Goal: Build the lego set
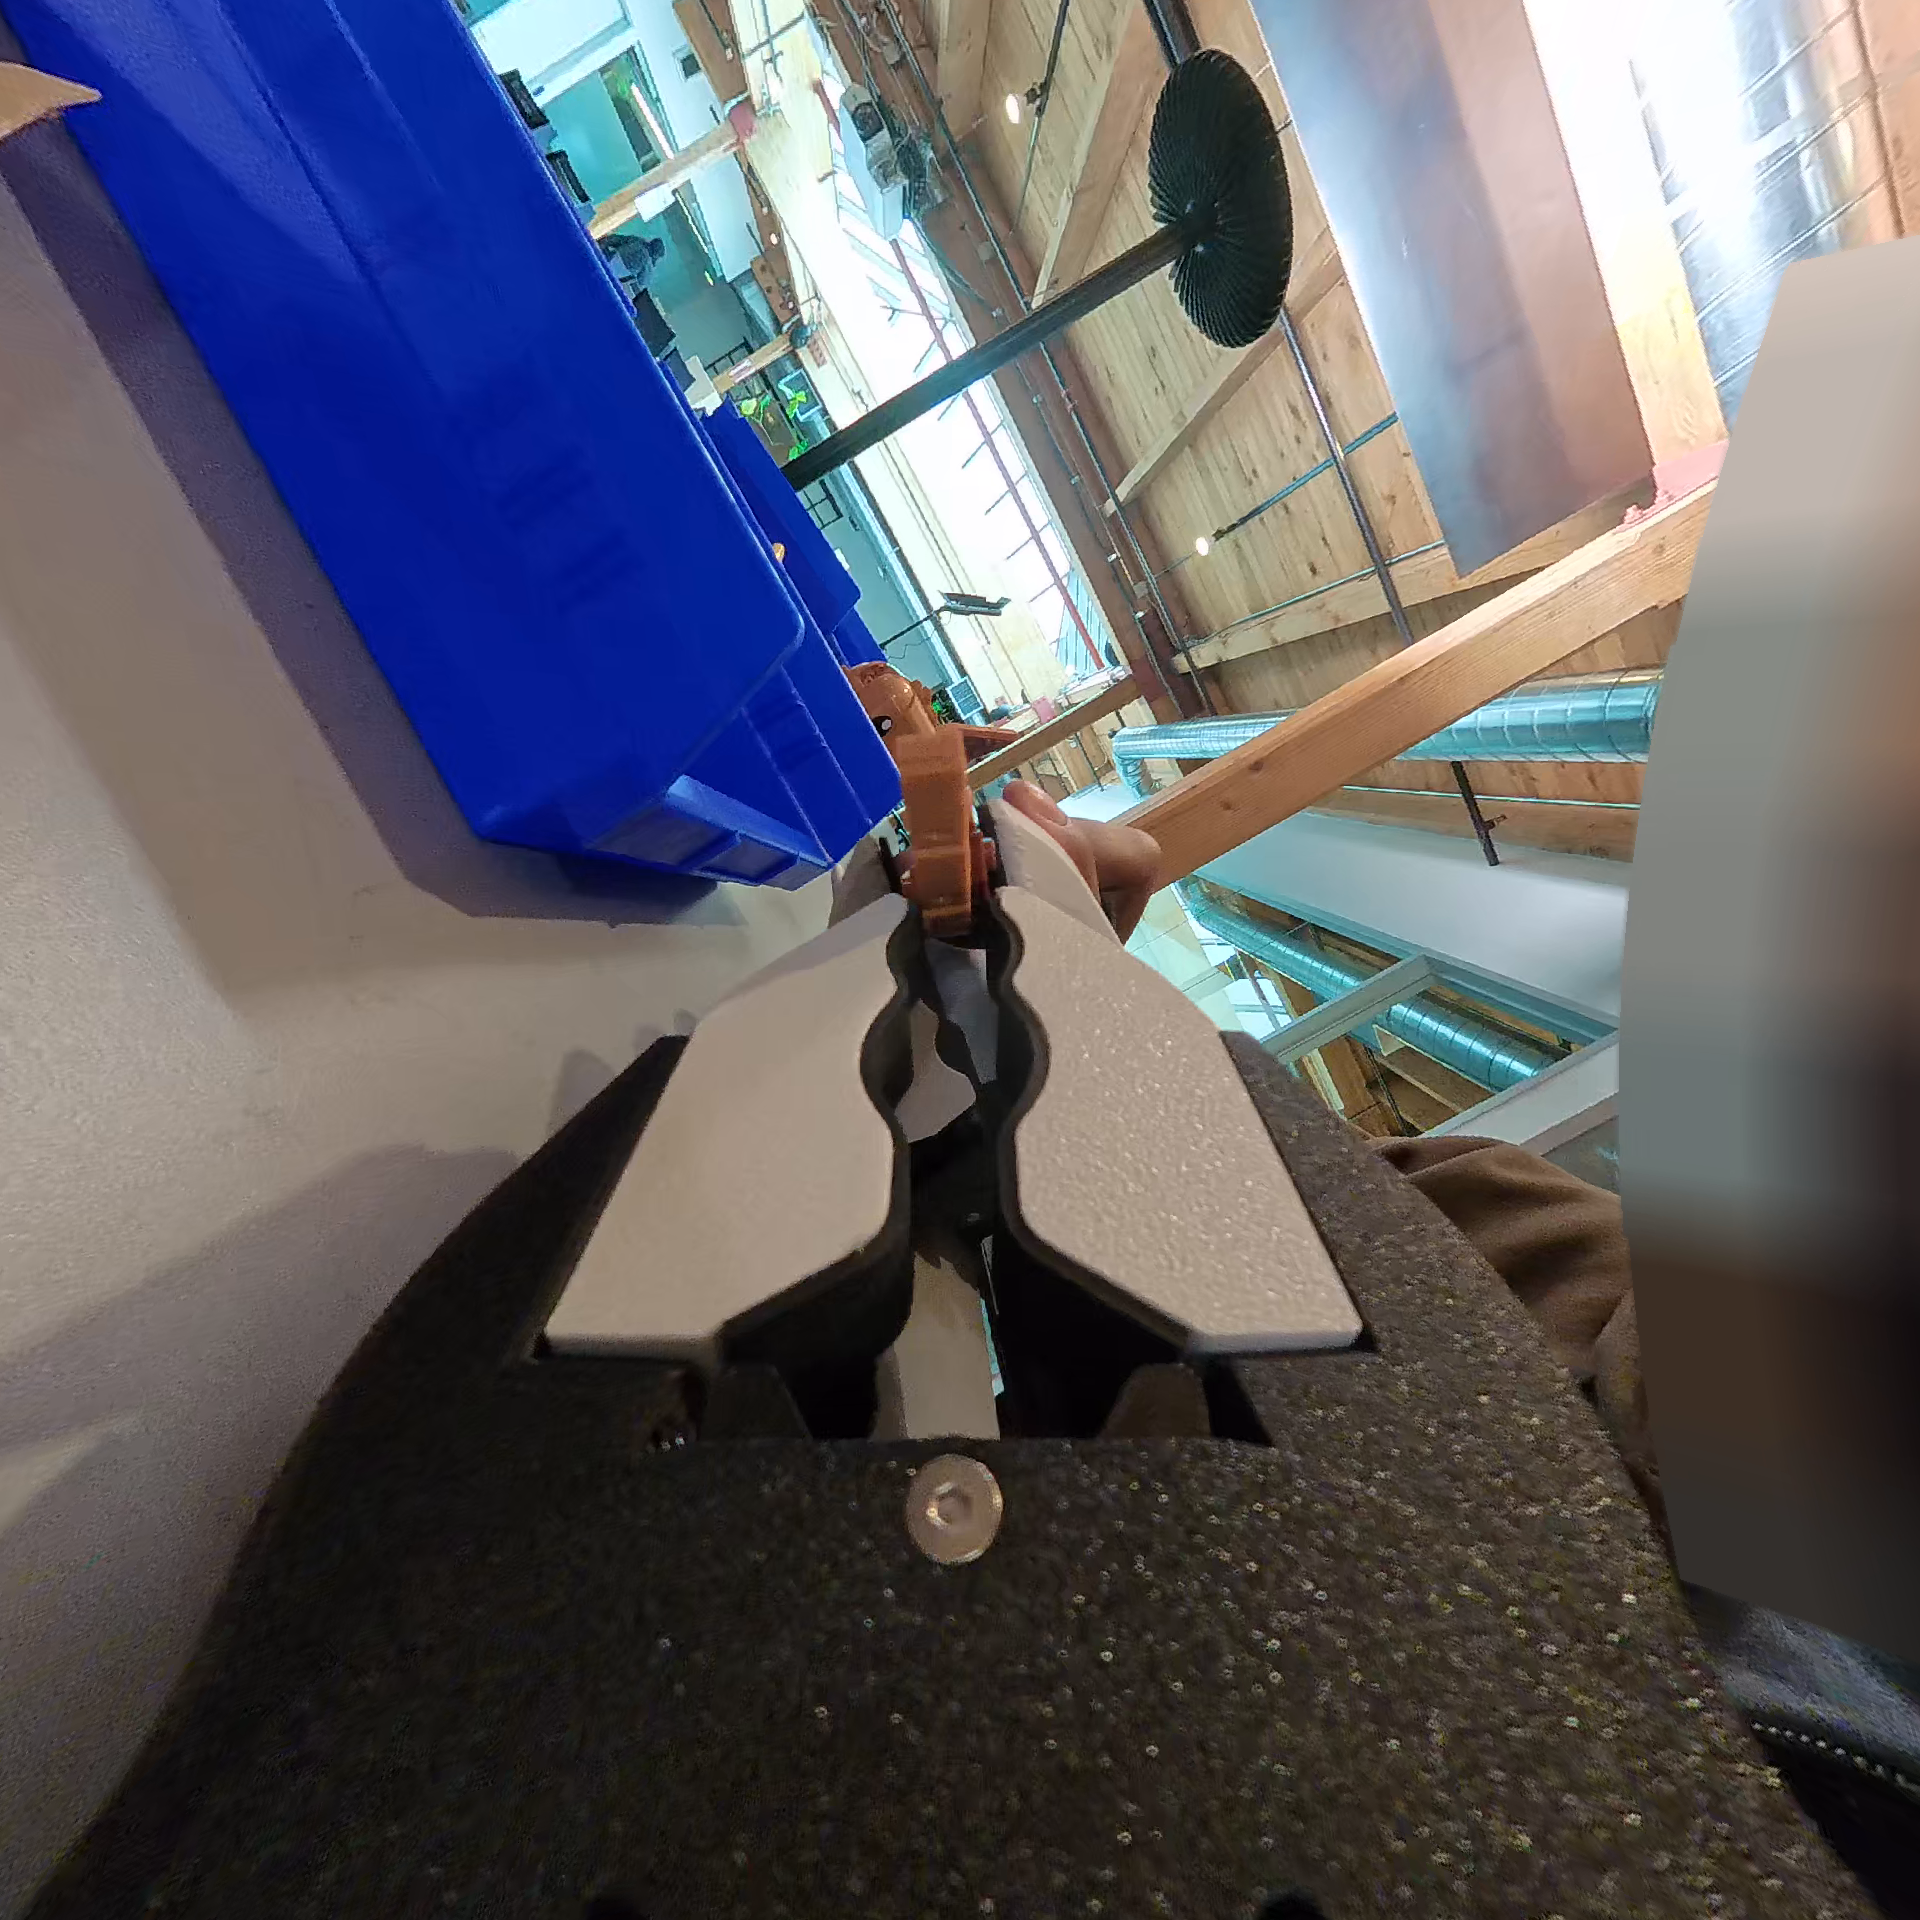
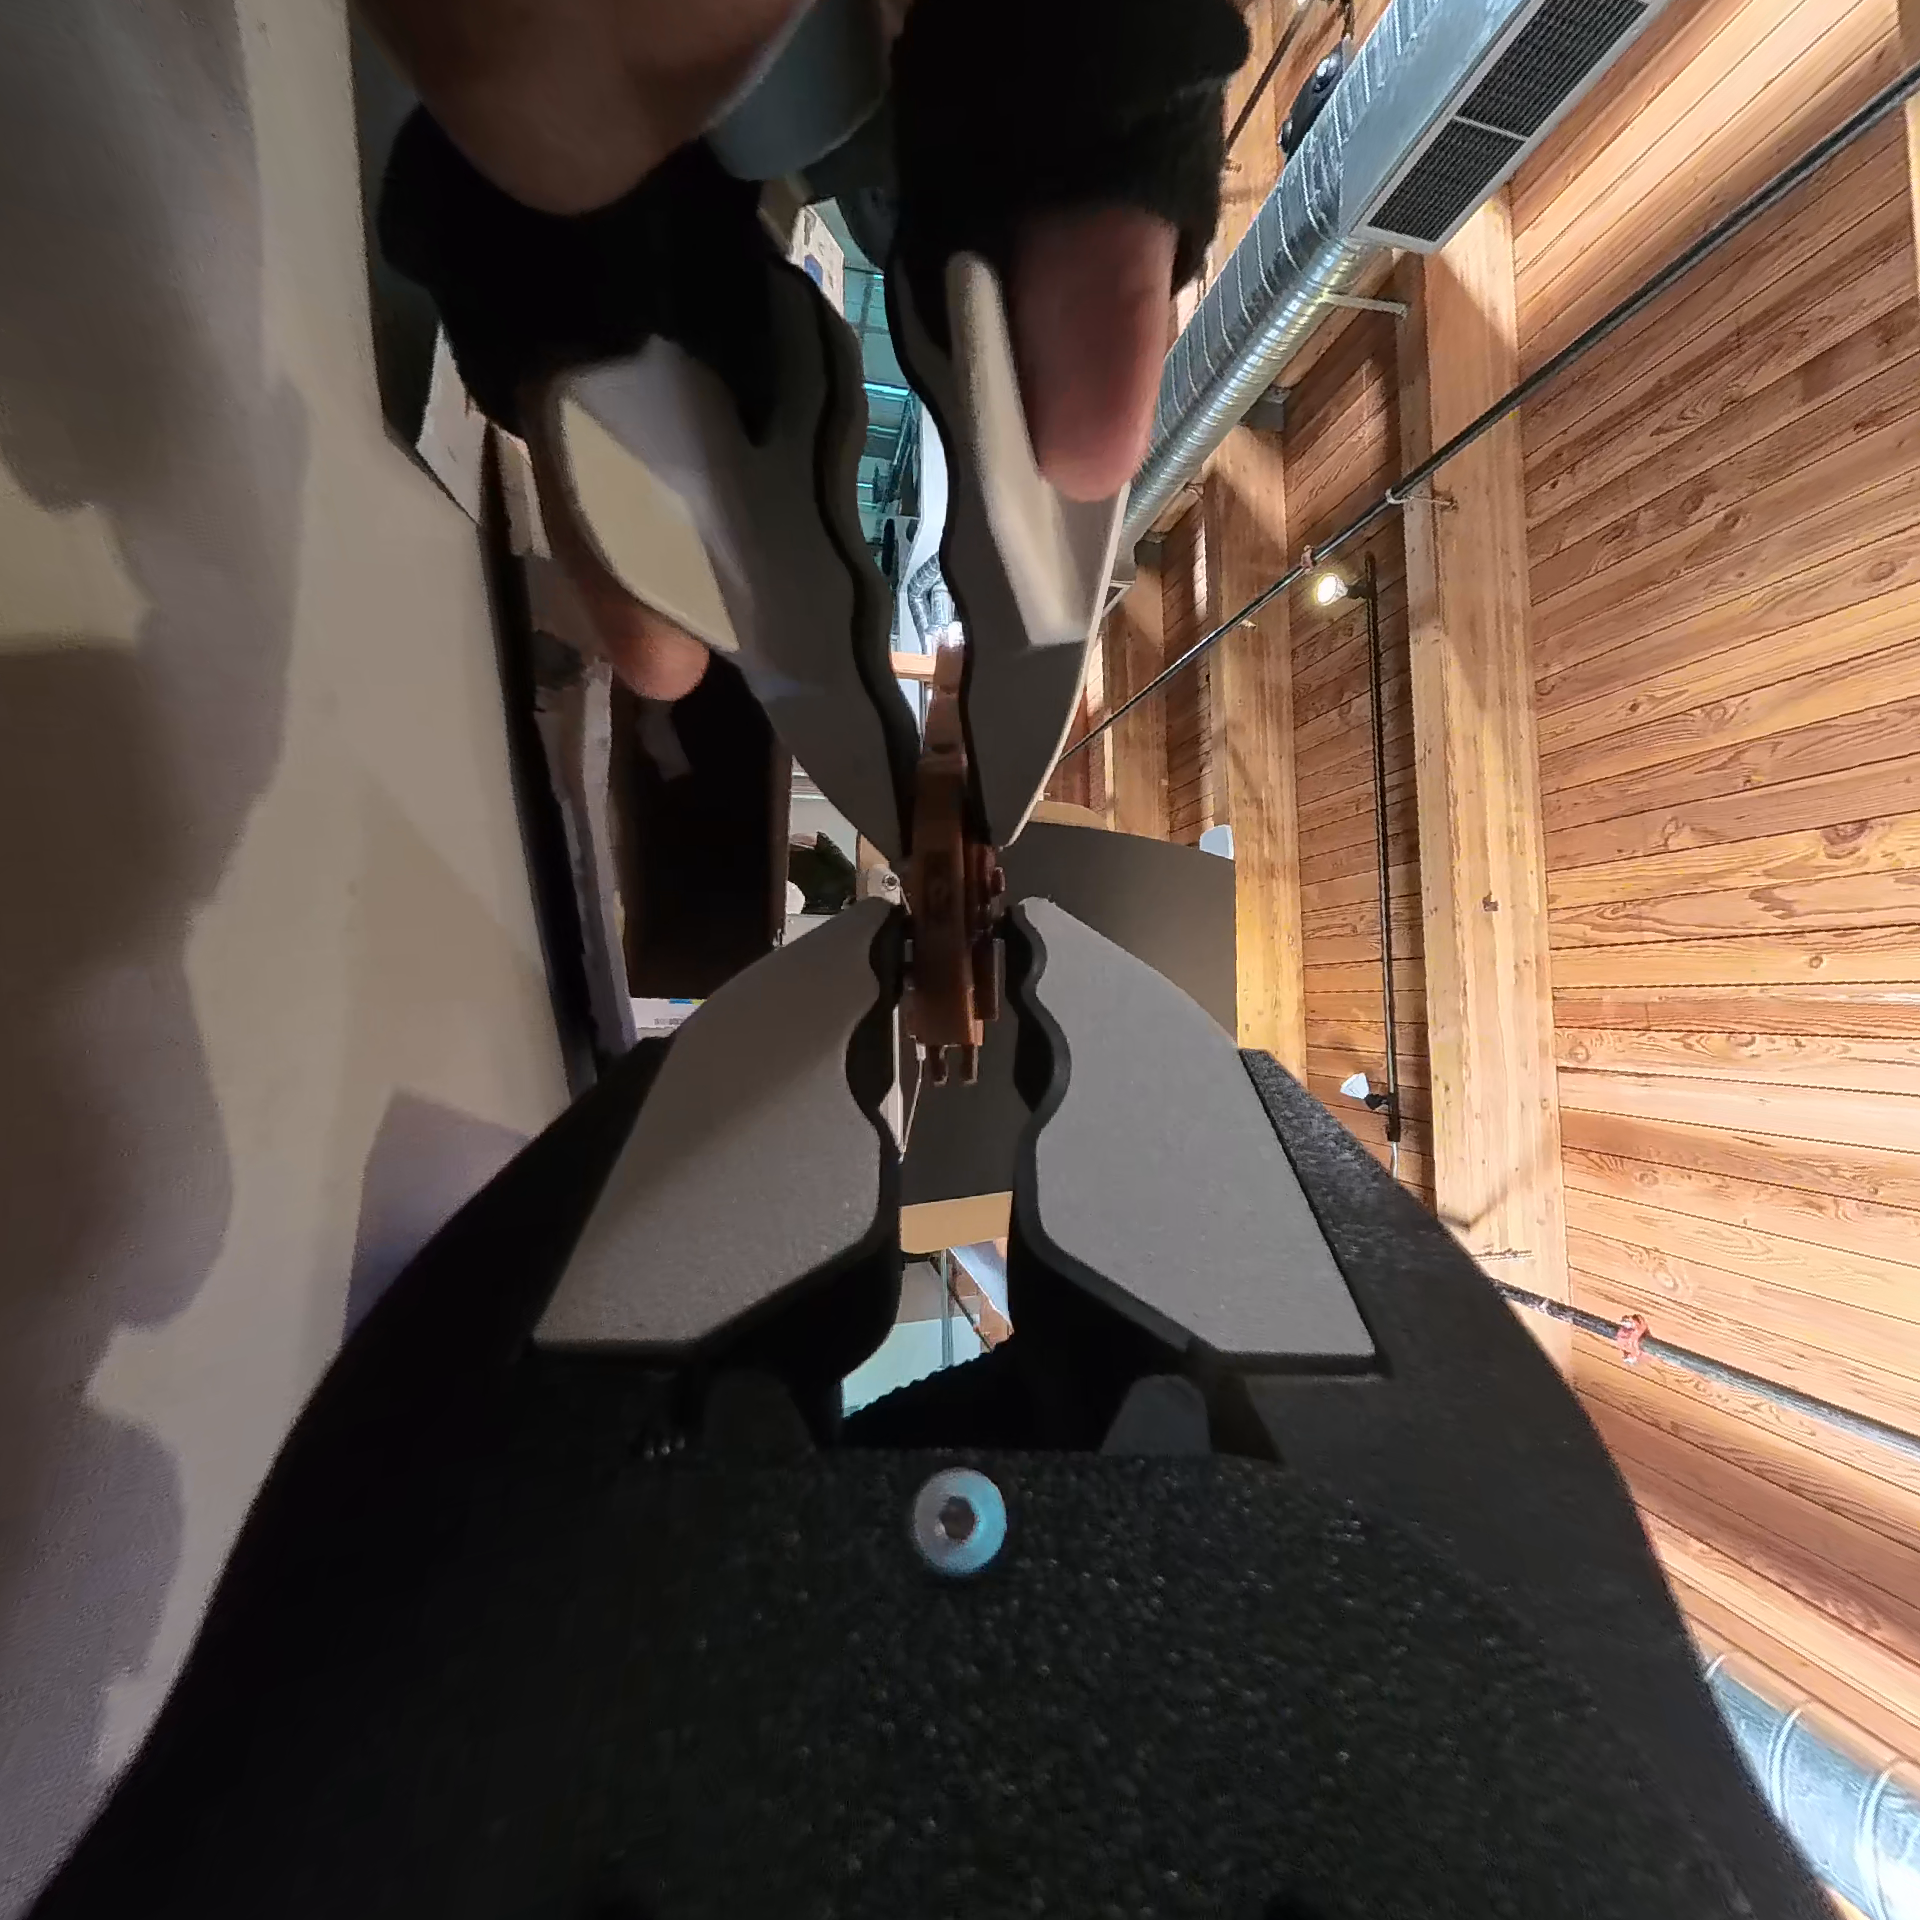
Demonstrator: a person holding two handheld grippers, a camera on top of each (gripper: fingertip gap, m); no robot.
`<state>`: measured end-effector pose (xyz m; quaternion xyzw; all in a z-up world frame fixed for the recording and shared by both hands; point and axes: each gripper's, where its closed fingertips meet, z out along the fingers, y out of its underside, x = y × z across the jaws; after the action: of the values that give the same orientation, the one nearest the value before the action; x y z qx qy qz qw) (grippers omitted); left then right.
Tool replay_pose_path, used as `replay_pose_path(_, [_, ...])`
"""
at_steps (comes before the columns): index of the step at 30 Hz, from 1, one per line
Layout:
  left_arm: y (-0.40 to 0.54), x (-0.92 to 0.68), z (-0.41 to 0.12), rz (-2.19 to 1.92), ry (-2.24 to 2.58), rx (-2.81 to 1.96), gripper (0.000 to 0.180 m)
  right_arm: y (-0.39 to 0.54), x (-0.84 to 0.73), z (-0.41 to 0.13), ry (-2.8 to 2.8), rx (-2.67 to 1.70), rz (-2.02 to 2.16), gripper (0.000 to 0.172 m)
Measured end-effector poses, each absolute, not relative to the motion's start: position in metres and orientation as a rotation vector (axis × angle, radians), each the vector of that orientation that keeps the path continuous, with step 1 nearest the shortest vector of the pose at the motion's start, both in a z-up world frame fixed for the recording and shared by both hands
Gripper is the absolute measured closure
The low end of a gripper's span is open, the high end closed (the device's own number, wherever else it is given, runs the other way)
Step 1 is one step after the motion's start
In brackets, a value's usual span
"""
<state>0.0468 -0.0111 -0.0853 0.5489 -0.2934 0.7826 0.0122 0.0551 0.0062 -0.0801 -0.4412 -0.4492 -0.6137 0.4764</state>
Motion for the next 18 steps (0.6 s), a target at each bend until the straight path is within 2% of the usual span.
replay_pose_path(6, [-0.0109, 0.0476, -0.0842, 2.445, -0.920, 1.715, 0.169, 0.0061, 0.0570, -0.0797, -1.095, -1.081, -1.514, 0.154])
replay_pose_path(8, [-0.0115, 0.0480, -0.0829, 2.444, -0.904, 1.702, 0.161, 0.0060, 0.0588, -0.0812, -1.102, -1.085, -1.522, 0.154])
replay_pose_path(11, [-0.0107, 0.0484, -0.0826, 2.447, -0.893, 1.713, 0.158, 0.0055, 0.0583, -0.0816, -1.109, -1.080, -1.524, 0.154])
replay_pose_path(14, [-0.0081, 0.0487, -0.0840, 2.443, -0.875, 1.732, 0.158, 0.0052, 0.0556, -0.0825, -1.118, -1.070, -1.521, 0.154])
replay_pose_path(18, [-0.0039, 0.0482, -0.0853, 2.455, -0.846, 1.751, 0.167, 0.0053, 0.0516, -0.0842, -1.127, -1.065, -1.508, 0.154])
